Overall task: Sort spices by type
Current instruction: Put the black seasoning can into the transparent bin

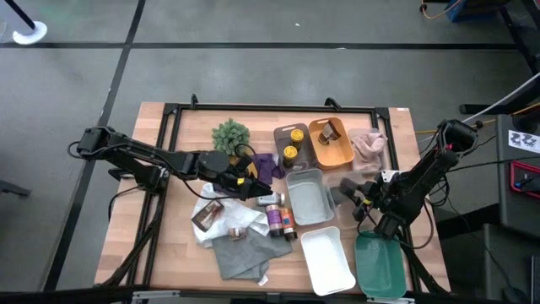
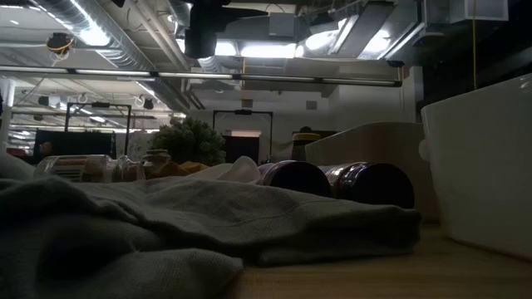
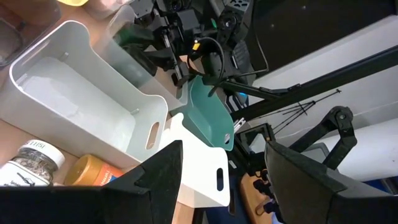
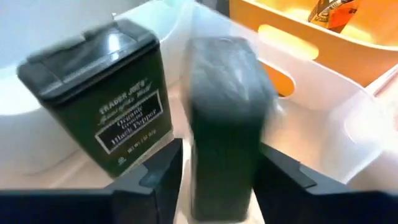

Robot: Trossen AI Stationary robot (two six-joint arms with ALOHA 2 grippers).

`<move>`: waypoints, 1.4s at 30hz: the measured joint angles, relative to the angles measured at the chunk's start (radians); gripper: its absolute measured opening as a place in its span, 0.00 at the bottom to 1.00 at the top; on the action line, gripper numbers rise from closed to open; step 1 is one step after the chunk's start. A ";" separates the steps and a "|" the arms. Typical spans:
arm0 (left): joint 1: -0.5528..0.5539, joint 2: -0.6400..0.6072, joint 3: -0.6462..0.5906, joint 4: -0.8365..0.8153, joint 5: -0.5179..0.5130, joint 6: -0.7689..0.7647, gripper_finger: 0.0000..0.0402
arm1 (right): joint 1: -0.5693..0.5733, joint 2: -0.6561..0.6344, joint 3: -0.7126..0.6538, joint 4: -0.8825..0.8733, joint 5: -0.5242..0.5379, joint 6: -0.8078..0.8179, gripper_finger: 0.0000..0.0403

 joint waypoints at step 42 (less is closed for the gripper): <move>0.000 0.000 0.000 0.000 0.000 0.011 0.53 | 0.000 -0.010 0.094 -0.113 -0.215 -0.108 0.46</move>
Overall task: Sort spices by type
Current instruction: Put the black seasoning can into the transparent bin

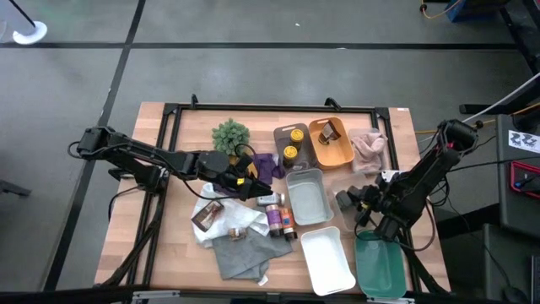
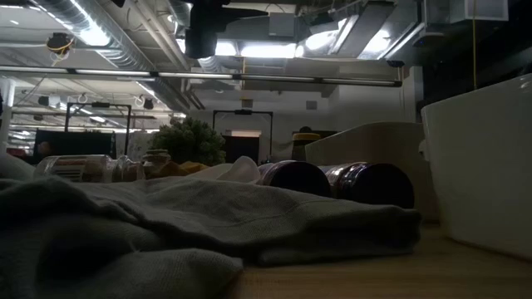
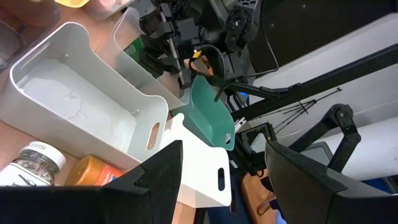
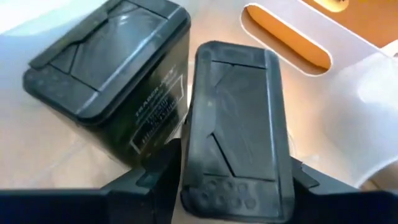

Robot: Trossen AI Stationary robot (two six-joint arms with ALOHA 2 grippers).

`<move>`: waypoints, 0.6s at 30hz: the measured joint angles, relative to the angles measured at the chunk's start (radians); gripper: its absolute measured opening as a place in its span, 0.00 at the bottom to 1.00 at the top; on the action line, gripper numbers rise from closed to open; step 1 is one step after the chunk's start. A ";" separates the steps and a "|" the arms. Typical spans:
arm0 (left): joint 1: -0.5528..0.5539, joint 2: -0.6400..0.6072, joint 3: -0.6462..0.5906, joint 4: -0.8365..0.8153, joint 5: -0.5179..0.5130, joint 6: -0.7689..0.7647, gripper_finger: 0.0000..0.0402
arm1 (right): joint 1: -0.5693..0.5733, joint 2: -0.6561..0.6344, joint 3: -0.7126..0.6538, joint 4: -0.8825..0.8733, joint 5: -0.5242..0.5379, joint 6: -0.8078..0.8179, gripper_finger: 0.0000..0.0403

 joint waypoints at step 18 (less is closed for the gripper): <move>0.000 0.000 0.000 -0.031 -0.001 0.251 0.53 | 0.000 -0.017 0.268 -0.347 -0.127 -0.079 0.46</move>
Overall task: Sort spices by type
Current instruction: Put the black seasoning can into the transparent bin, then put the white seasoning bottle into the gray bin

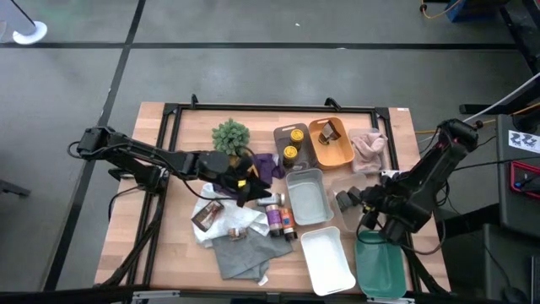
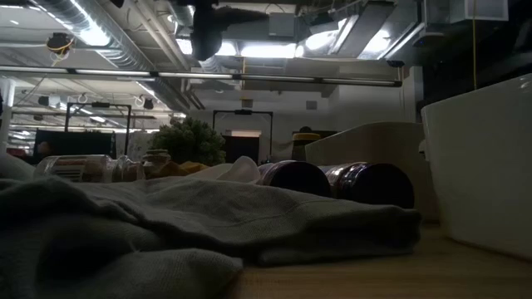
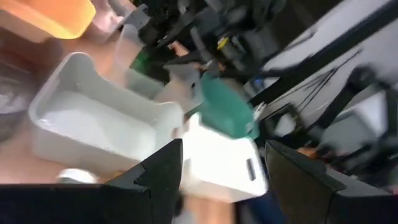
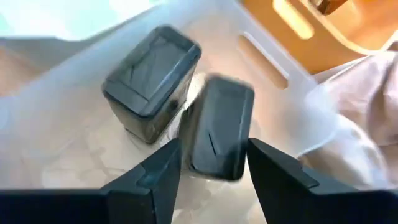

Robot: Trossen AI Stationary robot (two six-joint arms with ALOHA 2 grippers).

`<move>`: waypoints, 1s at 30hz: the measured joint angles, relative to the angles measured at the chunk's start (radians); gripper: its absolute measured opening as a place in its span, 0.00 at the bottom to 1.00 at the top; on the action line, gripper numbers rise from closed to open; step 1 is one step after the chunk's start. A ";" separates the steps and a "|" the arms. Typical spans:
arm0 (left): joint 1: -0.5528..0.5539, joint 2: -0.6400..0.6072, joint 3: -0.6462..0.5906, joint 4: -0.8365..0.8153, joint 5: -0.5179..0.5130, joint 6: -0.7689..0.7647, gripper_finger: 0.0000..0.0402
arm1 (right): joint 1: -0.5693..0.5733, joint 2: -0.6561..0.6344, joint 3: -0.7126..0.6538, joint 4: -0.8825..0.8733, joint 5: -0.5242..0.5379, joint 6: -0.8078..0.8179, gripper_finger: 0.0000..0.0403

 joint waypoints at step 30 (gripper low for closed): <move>0.108 0.271 0.000 -0.366 -0.049 0.586 0.53 | 0.000 0.000 0.259 -0.134 0.224 -0.048 0.46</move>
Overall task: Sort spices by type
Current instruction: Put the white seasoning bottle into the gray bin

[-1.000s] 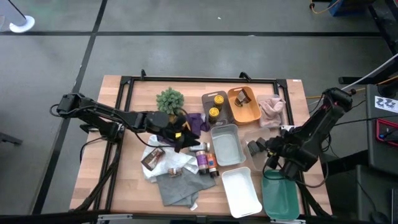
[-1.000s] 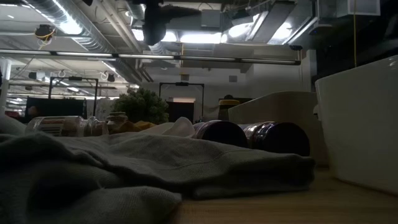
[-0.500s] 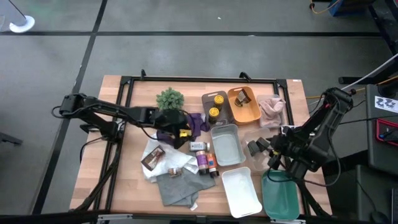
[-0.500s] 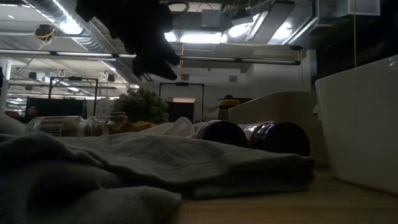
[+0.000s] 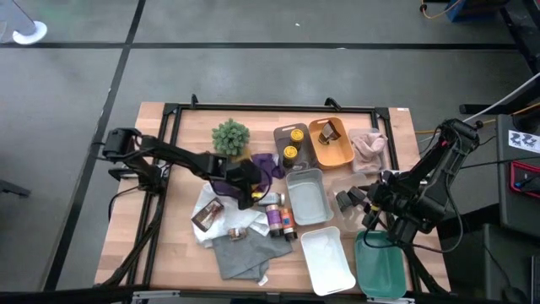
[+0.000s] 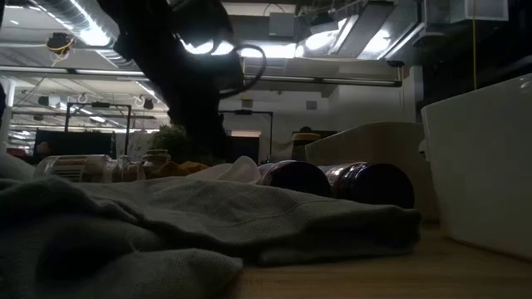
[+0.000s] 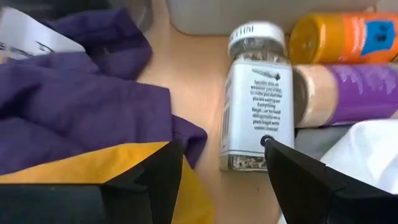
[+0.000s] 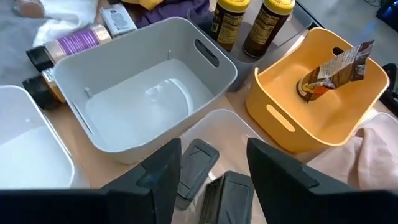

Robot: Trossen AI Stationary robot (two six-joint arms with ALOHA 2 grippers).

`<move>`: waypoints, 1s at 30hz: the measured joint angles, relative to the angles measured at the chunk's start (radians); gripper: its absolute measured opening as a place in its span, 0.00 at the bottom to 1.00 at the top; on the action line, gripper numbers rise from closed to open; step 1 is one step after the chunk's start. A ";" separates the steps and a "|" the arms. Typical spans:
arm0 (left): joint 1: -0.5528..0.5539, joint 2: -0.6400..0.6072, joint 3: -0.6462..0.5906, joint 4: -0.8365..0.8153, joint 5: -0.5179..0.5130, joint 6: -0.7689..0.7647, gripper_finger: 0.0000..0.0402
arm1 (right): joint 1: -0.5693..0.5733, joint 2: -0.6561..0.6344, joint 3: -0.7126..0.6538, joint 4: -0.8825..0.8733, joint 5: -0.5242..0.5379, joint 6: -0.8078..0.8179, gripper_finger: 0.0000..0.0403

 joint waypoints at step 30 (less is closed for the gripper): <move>-0.085 0.145 0.000 0.100 -0.012 0.011 0.53 | 0.000 0.000 0.000 0.026 0.085 -0.002 0.46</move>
